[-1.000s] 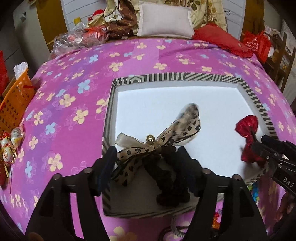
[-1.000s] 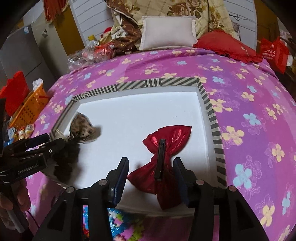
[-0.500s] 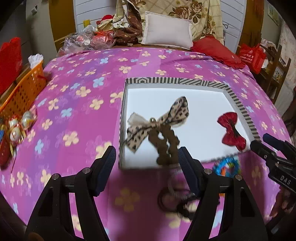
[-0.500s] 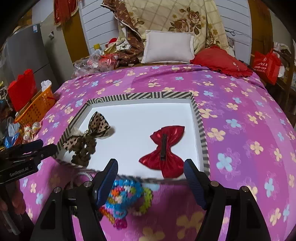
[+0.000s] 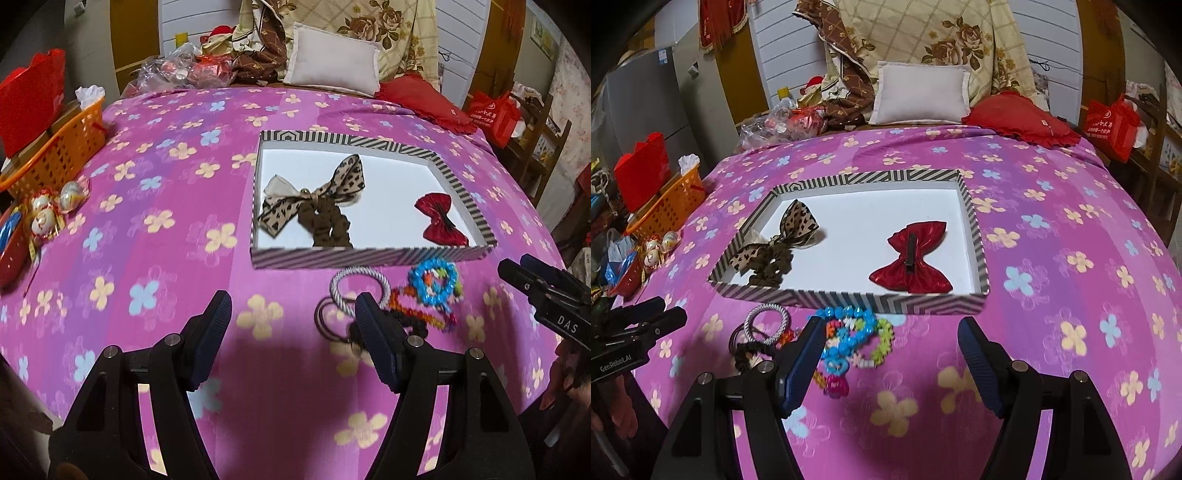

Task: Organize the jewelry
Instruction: 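Open both tools to release the bows in the tray and withdraw, then move both tools back toward the remaining bracelets and hair ties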

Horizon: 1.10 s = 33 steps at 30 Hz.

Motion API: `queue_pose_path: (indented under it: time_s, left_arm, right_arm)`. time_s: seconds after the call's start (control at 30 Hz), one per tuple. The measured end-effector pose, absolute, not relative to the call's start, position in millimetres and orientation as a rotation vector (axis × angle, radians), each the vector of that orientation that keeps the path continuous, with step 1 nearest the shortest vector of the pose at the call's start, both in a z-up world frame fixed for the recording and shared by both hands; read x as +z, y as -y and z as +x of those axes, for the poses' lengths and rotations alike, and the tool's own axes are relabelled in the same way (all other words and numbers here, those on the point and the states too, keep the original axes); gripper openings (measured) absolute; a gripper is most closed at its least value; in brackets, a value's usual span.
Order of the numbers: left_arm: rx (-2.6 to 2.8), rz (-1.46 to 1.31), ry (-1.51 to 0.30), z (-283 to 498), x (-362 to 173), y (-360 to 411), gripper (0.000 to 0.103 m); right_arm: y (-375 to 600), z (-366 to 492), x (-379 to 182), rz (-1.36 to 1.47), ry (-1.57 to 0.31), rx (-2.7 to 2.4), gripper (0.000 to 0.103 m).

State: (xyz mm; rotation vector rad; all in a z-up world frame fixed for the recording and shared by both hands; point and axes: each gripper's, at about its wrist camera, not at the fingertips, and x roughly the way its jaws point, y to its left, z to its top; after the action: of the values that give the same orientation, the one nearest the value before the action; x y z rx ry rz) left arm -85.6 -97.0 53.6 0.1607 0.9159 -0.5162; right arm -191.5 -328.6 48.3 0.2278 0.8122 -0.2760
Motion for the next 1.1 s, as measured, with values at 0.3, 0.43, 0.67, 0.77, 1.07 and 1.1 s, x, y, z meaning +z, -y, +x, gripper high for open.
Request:
queue_pose_path:
  time_s: [0.3, 0.43, 0.67, 0.77, 1.07, 1.1]
  left_arm:
    - [-0.525, 0.148, -0.939, -102.8, 45.8, 84.5, 0.07]
    - [-0.527, 0.133, -0.953, -105.9, 42.0, 80.2, 0.07]
    - [-0.534, 0.133, -0.967, -109.7, 38.5, 79.9, 0.07]
    - [-0.534, 0.13, -0.976, -110.0, 36.0, 79.7, 0.07]
    - [-0.539, 0.129, -0.999, -108.6, 28.8, 80.6, 0.07]
    - [-0.54, 0.127, -1.002, -107.9, 28.2, 80.4, 0.07]
  right_arm:
    - [318.8, -208.6, 46.4, 0.219, -0.819, -0.277, 0.071]
    - [317.8, -213.4, 44.5, 0.222, -0.823, -0.28, 0.072]
    - [318.0, -218.6, 39.1, 0.224, -0.837, -0.281, 0.072]
    - [318.8, -218.9, 37.0, 0.225, -0.844, -0.281, 0.072]
    - [322.3, -217.2, 30.8, 0.231, -0.86, -0.284, 0.072]
    - [322.5, -217.3, 30.3, 0.231, -0.862, -0.284, 0.072]
